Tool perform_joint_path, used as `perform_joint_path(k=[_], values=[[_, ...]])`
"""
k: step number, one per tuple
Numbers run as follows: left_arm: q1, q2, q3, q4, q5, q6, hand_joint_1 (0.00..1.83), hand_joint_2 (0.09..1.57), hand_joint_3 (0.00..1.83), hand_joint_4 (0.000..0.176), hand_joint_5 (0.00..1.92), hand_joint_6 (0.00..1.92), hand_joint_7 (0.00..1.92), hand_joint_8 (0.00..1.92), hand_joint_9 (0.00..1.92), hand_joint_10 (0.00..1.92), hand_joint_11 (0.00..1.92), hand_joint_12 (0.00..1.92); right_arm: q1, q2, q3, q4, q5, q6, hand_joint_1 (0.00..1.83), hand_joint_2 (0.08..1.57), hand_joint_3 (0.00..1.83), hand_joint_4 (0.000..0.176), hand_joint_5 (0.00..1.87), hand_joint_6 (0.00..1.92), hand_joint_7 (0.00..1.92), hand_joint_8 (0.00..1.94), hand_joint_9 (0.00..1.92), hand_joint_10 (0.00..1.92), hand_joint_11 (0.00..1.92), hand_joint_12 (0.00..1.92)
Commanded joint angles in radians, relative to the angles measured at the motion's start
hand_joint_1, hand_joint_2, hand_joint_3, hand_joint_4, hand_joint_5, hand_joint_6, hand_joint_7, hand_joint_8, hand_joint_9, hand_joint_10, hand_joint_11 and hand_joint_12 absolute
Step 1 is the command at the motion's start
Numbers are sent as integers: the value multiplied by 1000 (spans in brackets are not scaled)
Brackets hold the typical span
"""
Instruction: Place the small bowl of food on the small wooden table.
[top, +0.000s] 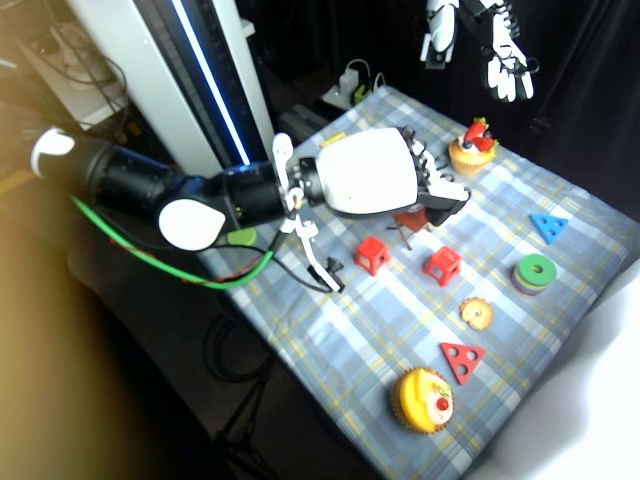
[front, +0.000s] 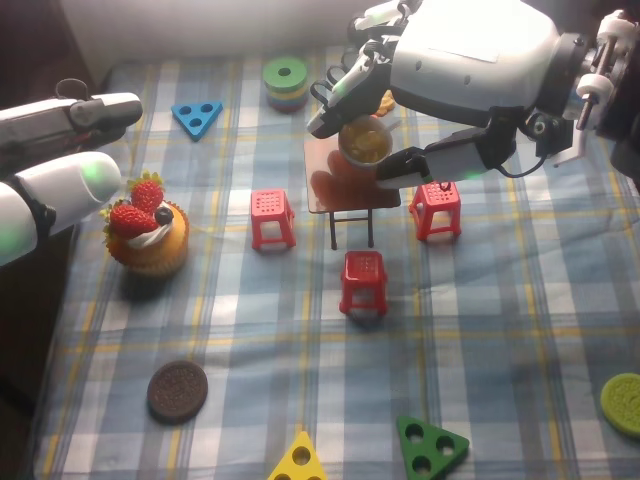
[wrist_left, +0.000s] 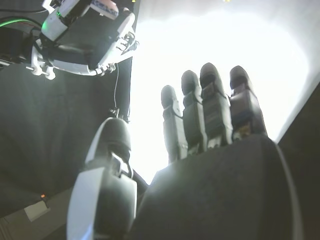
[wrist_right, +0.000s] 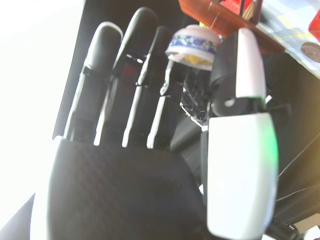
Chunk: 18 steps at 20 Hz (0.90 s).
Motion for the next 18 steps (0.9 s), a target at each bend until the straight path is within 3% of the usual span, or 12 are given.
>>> perform_joint_path(k=[1, 2, 3, 4, 5, 7, 9, 10, 11, 15, 16, 18], values=[[-11, -2, 7, 2, -124, -11, 349, 1257, 1, 86, 485, 0, 426, 0, 325, 1, 0, 266, 20, 3, -3, 35, 103, -1, 1360, 1042, 0, 0, 931, 0, 1114, 781, 917, 638, 539, 1523], [-11, -2, 7, 2, -124, -11, 349, 1257, 1, 86, 485, 0, 426, 0, 325, 1, 0, 266, 20, 3, -3, 35, 103, -1, 1360, 1042, 0, 0, 931, 0, 1114, 781, 917, 638, 539, 1523], [-11, -2, 7, 2, -124, -11, 374, 1252, 0, 82, 496, 4, 438, 2, 335, 3, 0, 287, 20, 3, -3, 35, 103, -1, 1150, 984, 0, 0, 904, 3, 1008, 380, 894, 489, 516, 1406], [-11, -2, 7, 2, -124, -12, 375, 1252, 0, 82, 496, 3, 437, 1, 333, 1, 0, 286, 20, 3, -3, 35, 103, -1, 1107, 966, 0, 0, 882, 1, 1021, 178, 886, 401, 452, 1405], [-11, -1, 7, 2, -125, -12, 375, 1252, 0, 82, 496, 3, 437, 1, 333, 1, 0, 286, 20, 3, -3, 35, 103, -1, 1107, 966, 0, 0, 882, 1, 1021, 178, 886, 401, 452, 1405], [-11, -1, 8, 2, -125, -12, 354, 1256, 1, 92, 484, 1, 421, 0, 318, 0, 0, 282, 20, 3, -4, 35, 103, -1, 1099, 930, 0, 42, 710, 0, 937, 7, 841, 162, 350, 1250], [-11, -1, 8, 2, -126, -12, 348, 1260, 2, 98, 471, 0, 413, 0, 313, 0, 0, 278, 20, 3, -7, 35, 103, -1, 1096, 920, 0, 44, 647, 0, 887, 4, 840, 117, 431, 1133], [-12, -1, 8, 2, -126, -12, 377, 1252, 0, 93, 484, 4, 420, 2, 319, 2, 0, 286, 20, 3, -9, 35, 104, -1, 1085, 918, 0, 19, 549, 0, 749, 0, 802, 42, 546, 962], [-12, -1, 8, 2, -126, -12, 375, 1256, 0, 85, 490, 3, 422, 2, 322, 2, 0, 309, 20, 4, -10, 35, 104, -1, 1073, 912, 0, 23, 516, 0, 720, 0, 781, 27, 541, 940], [-12, -2, 8, 2, -126, -12, 382, 1251, 0, 86, 487, 0, 418, 0, 313, 1, 0, 303, 20, 8, -13, 35, 104, -1, 1031, 919, 4, 34, 469, 0, 673, 0, 772, 8, 506, 1019], [-12, -2, 8, 2, -127, -12, 434, 1240, 0, 73, 508, 3, 445, 4, 337, 5, 0, 346, 20, 10, -14, 35, 104, -1, 1019, 919, 3, 17, 457, 0, 614, 0, 763, 3, 529, 1033], [-12, -2, 8, 2, -130, -15, 419, 1234, 0, 86, 511, 4, 459, 7, 348, 8, 0, 309, 20, 22, -21, 36, 109, -1, 895, 915, 0, 5, 427, 0, 621, 4, 723, 0, 385, 1019]])
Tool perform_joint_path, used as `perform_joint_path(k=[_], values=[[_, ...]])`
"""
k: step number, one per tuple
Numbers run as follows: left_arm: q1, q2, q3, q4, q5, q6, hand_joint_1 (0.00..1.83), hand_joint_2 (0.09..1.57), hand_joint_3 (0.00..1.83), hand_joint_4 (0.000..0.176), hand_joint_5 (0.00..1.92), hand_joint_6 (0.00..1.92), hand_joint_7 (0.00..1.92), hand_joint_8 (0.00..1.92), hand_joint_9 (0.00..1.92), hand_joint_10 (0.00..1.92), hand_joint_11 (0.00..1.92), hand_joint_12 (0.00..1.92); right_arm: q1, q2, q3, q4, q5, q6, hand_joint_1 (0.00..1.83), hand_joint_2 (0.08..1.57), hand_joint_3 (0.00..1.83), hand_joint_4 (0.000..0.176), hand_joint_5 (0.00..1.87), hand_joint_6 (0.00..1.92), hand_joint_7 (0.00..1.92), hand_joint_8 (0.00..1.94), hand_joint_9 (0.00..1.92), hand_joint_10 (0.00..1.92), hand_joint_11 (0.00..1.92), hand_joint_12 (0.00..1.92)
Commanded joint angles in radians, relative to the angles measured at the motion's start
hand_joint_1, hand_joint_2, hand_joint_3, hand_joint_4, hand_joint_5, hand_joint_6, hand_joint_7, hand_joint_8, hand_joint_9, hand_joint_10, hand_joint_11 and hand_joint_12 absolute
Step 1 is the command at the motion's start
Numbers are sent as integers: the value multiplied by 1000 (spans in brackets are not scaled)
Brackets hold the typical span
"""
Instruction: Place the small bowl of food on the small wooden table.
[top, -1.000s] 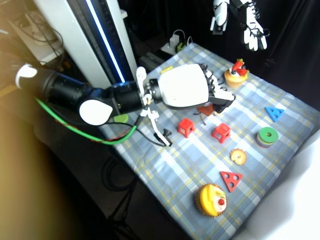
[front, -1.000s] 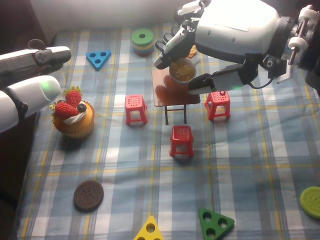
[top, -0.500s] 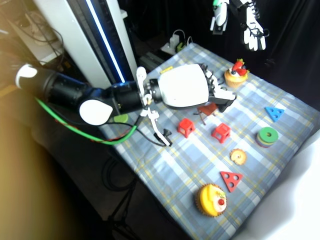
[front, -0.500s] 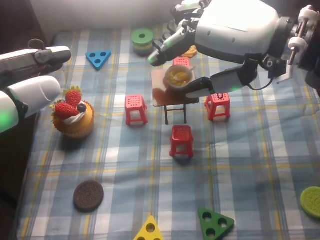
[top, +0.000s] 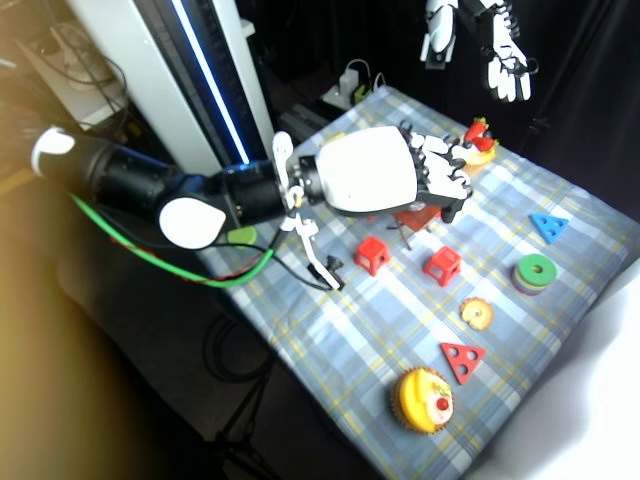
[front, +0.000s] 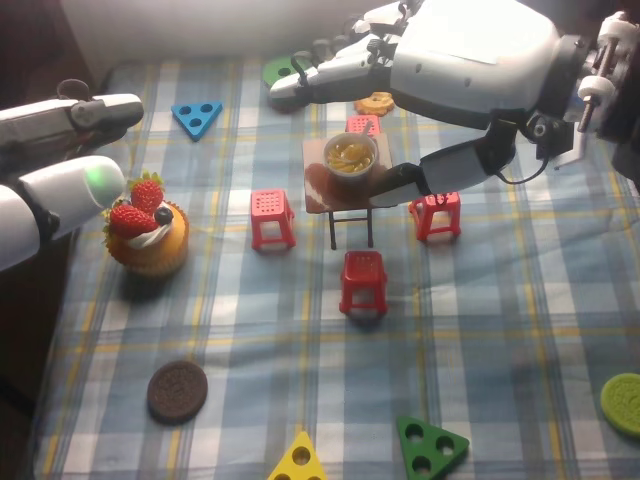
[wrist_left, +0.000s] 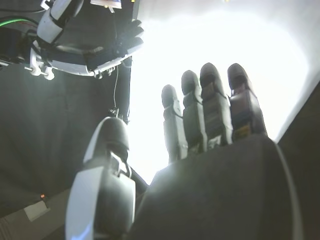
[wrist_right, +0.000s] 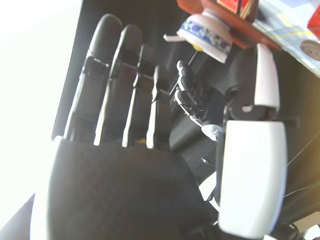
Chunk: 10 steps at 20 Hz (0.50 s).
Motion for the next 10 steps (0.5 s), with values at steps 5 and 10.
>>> perform_joint_path(k=[5, 10], values=[[-11, 7, 5, -2, -211, -46, 324, 1137, 0, 85, 471, 1, 444, 0, 348, 1, 0, 454, 20, 123, -65, 80, 220, -1, 809, 892, 0, 23, 332, 0, 525, 0, 508, 0, 137, 946], [-11, 17, 2, -2, -375, -99, 536, 1007, 0, 45, 404, 1, 407, 3, 337, 3, 0, 744, -129, 239, -113, 251, 433, -1, 1039, 988, 0, 52, 246, 0, 438, 0, 416, 1, 41, 792]])
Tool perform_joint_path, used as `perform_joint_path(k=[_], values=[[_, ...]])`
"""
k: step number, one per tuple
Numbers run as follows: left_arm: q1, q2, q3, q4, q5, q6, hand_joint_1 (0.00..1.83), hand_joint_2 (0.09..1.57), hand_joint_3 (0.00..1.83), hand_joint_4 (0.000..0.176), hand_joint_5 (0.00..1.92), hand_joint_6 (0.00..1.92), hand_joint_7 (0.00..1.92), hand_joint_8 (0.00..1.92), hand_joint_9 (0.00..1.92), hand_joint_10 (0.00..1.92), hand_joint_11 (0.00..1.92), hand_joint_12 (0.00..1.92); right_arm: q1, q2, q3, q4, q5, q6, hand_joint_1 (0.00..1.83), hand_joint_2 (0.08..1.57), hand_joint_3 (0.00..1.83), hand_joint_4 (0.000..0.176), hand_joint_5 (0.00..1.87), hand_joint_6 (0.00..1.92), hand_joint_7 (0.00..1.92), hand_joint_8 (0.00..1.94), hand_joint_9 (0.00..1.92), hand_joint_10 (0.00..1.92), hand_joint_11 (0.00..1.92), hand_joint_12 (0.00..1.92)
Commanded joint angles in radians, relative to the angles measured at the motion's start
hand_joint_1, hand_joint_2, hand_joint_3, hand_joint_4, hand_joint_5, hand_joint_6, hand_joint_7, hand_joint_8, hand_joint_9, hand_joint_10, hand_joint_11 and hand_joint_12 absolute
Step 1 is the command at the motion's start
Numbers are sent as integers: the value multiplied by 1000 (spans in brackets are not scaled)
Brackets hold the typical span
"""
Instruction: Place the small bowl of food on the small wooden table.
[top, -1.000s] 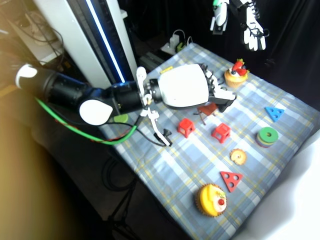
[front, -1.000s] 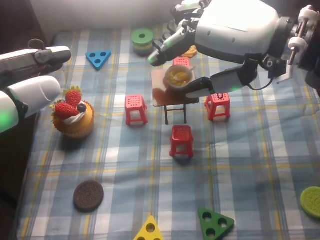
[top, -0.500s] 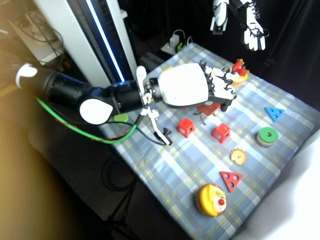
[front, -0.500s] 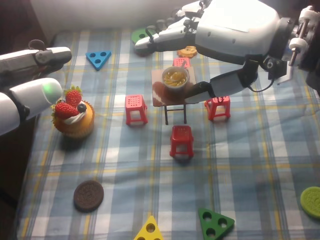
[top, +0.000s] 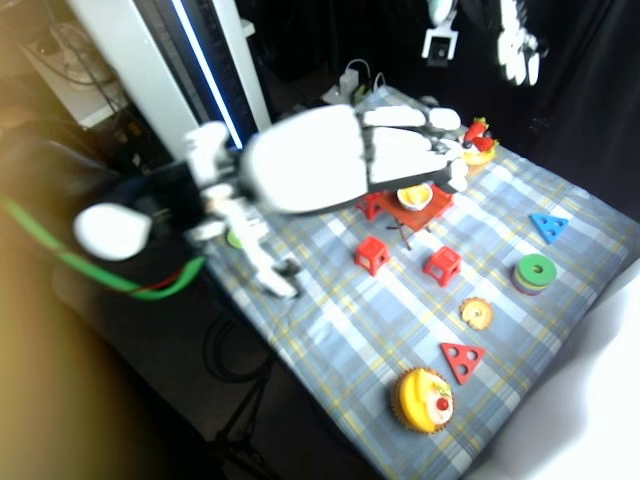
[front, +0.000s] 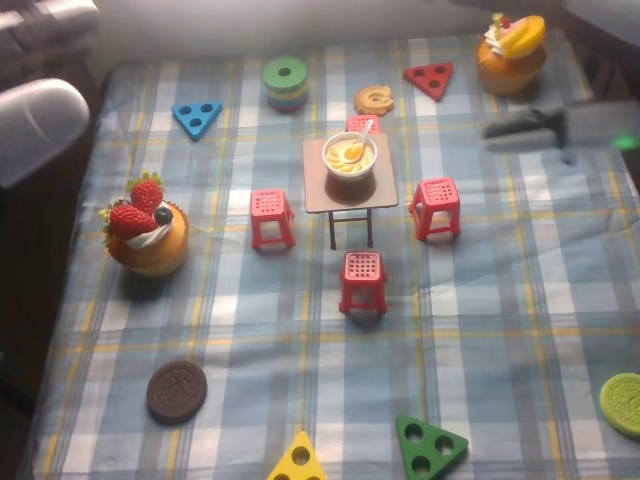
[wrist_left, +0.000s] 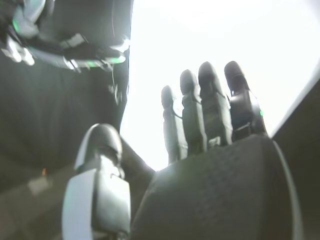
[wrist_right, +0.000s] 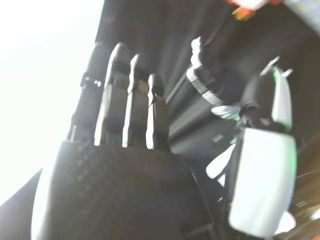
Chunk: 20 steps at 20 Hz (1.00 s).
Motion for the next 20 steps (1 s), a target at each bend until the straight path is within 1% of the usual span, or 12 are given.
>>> perform_joint_path(k=[1, 4, 5, 9, 12, 13, 14, 15, 16, 17, 19, 20], values=[[-9, 10, 1, 5, -176, -22, 592, 985, 0, 12, 409, 4, 419, 7, 359, 11, 26, 764, -12, 14, -13, 65, 195, -2, 1028, 956, 1, 78, 280, 0, 456, 0, 416, 0, 64, 714], [-3, 14, -10, 6, -260, -47, 571, 982, 0, 0, 306, 0, 341, 0, 302, 0, 2, 765, -179, 69, -79, 210, 371, -55, 943, 969, 7, 35, 285, 1, 460, 1, 470, 17, 142, 717], [-3, 12, -10, 9, -280, -61, 542, 945, 0, 36, 235, 1, 258, 2, 220, 1, 0, 655, -230, 74, -93, 246, 430, -57, 924, 977, 8, 17, 293, 4, 479, 9, 510, 31, 182, 736], [4, -18, 2, 13, -336, -146, 311, 1055, 11, 12, 108, 0, 358, 1, 468, 19, 126, 1038, -408, 83, -146, 374, 637, -62, 578, 1041, 0, 0, 341, 0, 638, 3, 722, 15, 418, 655], [3, -54, 46, 18, -336, -279, 176, 1215, 2, 59, 89, 7, 182, 1, 328, 0, 55, 794, -503, 93, -187, 450, 761, -107, 382, 1168, 11, 6, 198, 0, 476, 0, 545, 0, 252, 544], [-9, -64, 64, 26, -336, -323, 103, 1272, 3, 31, 392, 70, 199, 2, 229, 0, 10, 575, -503, 96, -196, 449, 772, -119, 373, 1188, 9, 73, 39, 0, 132, 0, 131, 0, 50, 108], [-32, -72, 81, 43, -336, -359, 195, 1352, 9, 87, 288, 15, 127, 0, 133, 0, 1, 368, -502, 99, -204, 440, 773, -135, 334, 1178, 2, 140, 109, 10, 26, 0, 25, 0, 9, 21], [-63, -77, 94, 69, -337, -379, 113, 1364, 5, 102, 135, 2, 25, 0, 35, 1, 0, 124, -499, 99, -216, 435, 773, -150, 471, 1127, 1, 98, 484, 74, 99, 0, 100, 6, 1, 3], [-128, -75, 102, 109, -337, -377, 62, 1365, 0, 144, 72, 7, 70, 7, 148, 1, 0, 375, -476, 100, -235, 414, 773, -171, 422, 1137, 8, 107, 422, 24, 106, 0, 123, 8, 58, 28], [-180, -74, 106, 142, -337, -370, 103, 1305, 0, 11, 190, 18, 239, 22, 303, 17, 78, 819, -454, 111, -250, 384, 774, -196, 523, 1147, 4, 77, 440, 12, 242, 10, 213, 13, 144, 82], [-240, -64, 108, 180, -337, -343, 190, 1342, 3, 0, 369, 29, 304, 8, 340, 10, 2, 1019, -423, 124, -258, 350, 774, -213, 635, 1216, 7, 55, 566, 25, 286, 4, 171, 3, 53, 55], [-244, -59, 109, 184, -337, -344, 231, 1442, 22, 0, 636, 165, 313, 4, 280, 1, 0, 821, -417, 119, -252, 350, 774, -220, 686, 1227, 2, 10, 617, 17, 358, 6, 273, 11, 73, 74]])
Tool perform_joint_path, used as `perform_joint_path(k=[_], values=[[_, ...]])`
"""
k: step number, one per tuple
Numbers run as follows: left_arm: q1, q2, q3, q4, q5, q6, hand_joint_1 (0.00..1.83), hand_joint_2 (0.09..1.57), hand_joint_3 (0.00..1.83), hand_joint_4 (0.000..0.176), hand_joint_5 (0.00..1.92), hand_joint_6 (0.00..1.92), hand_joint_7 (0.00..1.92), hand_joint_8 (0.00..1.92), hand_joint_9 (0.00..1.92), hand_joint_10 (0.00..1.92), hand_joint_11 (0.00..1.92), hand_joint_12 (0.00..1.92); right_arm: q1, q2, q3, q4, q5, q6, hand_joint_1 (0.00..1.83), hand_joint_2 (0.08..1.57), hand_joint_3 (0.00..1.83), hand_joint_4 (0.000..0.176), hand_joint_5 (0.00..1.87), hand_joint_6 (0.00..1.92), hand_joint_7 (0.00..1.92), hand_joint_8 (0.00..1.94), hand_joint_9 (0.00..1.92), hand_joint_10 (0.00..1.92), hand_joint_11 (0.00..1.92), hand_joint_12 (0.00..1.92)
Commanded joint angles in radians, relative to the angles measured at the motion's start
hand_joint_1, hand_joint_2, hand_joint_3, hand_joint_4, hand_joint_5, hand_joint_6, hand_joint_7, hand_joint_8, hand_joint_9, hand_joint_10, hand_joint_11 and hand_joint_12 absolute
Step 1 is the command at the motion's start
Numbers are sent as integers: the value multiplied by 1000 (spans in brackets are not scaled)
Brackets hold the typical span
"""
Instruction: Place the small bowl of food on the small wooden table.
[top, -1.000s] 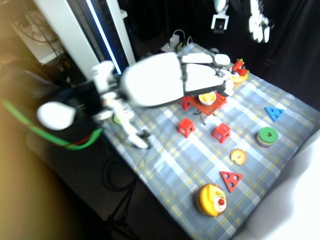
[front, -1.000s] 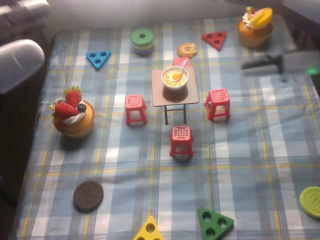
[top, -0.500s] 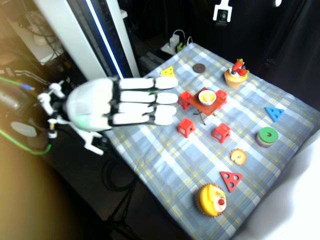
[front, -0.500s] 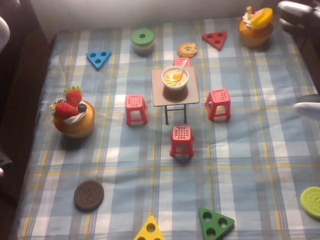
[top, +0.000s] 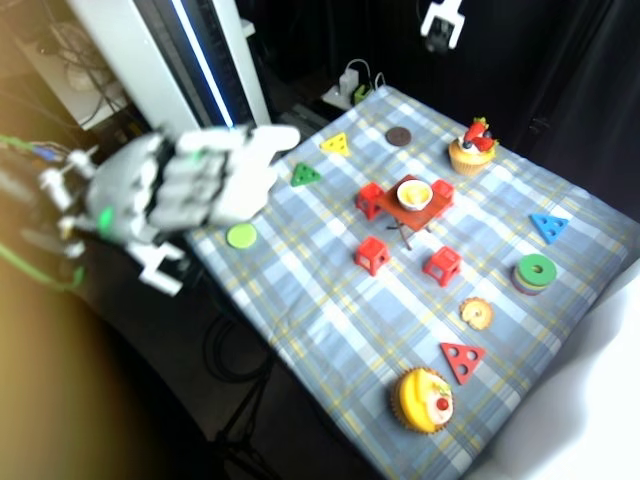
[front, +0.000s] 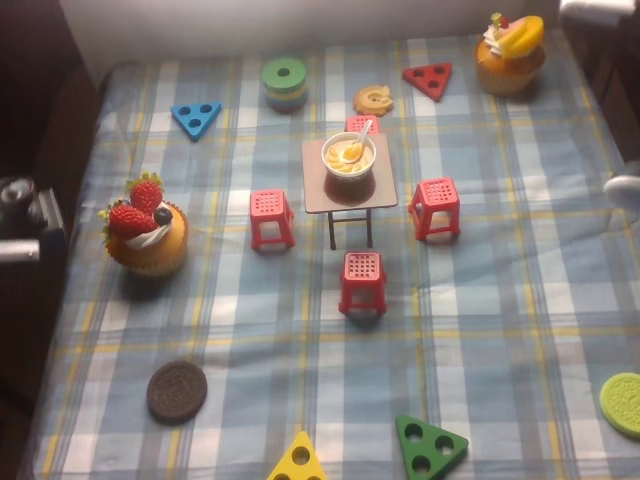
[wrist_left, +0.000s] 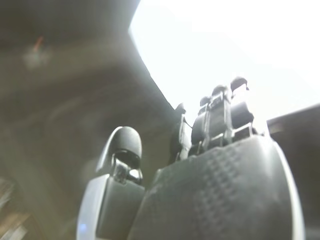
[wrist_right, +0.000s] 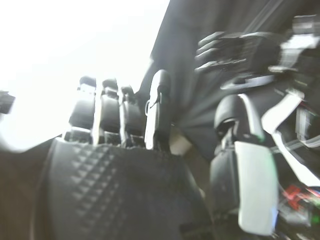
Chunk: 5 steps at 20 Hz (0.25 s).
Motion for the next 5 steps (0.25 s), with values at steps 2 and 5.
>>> perform_joint_path(k=[2, 5], values=[[-34, 4, 0, -28, -78, -28, 501, 1517, 2, 148, 333, 1851, 794, 163, 830, 224, 323, 1243, 32, 31, -21, 46, 101, -4, 1079, 1222, 6, 0, 746, 1040, 454, 24, 306, 6, 111, 110], [-27, -30, 0, -42, -78, -147, 139, 1410, 0, 0, 344, 1331, 570, 1174, 462, 1372, 135, 1333, 48, 94, -69, 57, 101, 50, 789, 1399, 2, 57, 494, 1695, 1093, 102, 891, 825, 509, 1450]])
